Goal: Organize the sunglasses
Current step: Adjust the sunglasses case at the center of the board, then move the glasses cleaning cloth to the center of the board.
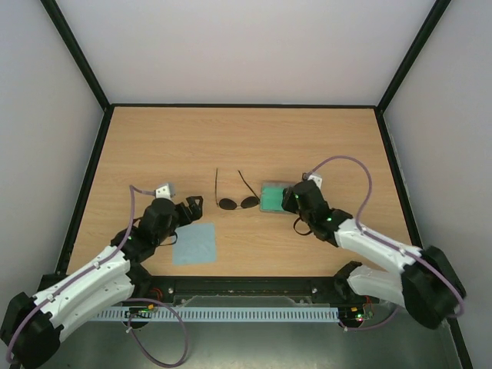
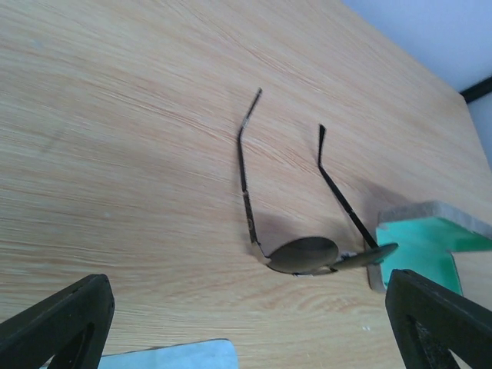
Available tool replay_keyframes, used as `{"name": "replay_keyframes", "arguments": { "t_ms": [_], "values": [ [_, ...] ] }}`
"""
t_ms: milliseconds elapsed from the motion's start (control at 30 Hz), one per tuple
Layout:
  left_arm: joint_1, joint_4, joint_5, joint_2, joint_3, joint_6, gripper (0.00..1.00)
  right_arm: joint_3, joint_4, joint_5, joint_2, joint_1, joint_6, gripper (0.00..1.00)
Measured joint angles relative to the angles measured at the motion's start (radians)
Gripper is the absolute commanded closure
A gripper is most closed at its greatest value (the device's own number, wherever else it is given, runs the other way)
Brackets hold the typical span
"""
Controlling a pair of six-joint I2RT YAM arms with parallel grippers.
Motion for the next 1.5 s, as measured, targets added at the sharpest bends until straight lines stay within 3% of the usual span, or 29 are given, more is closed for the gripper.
{"name": "replay_keyframes", "arguments": {
  "t_ms": [100, 233, 433, 633, 967, 1233, 1500],
  "values": [
    [0.017, -0.087, -0.038, -0.008, 0.050, -0.009, 0.01, 0.008, -0.069, -0.018, -0.151, 0.019, -0.018, 0.52],
    [0.039, -0.179, -0.080, -0.017, 0.087, -0.033, 0.01, 0.042, -0.144, -0.086, -0.166, 0.084, -0.040, 0.52],
    [0.100, -0.285, -0.118, -0.074, 0.087, -0.085, 0.00, 0.192, -0.218, -0.171, 0.049, 0.322, -0.060, 0.58],
    [0.142, -0.375, -0.151, -0.086, 0.088, -0.140, 0.00, 0.406, -0.217, -0.188, 0.317, 0.434, -0.074, 0.74],
    [0.142, -0.452, -0.154, -0.157, 0.104, -0.166, 0.01, 0.714, -0.261, -0.169, 0.735, 0.512, -0.095, 0.71],
    [0.142, -0.452, -0.142, -0.158, 0.104, -0.161, 0.01, 0.836, -0.356, -0.094, 0.830, 0.530, -0.105, 0.74],
    [0.142, -0.451, -0.132, -0.158, 0.104, -0.147, 0.01, 0.840, -0.398, -0.021, 0.832, 0.531, -0.103, 0.75]
  ]
}}
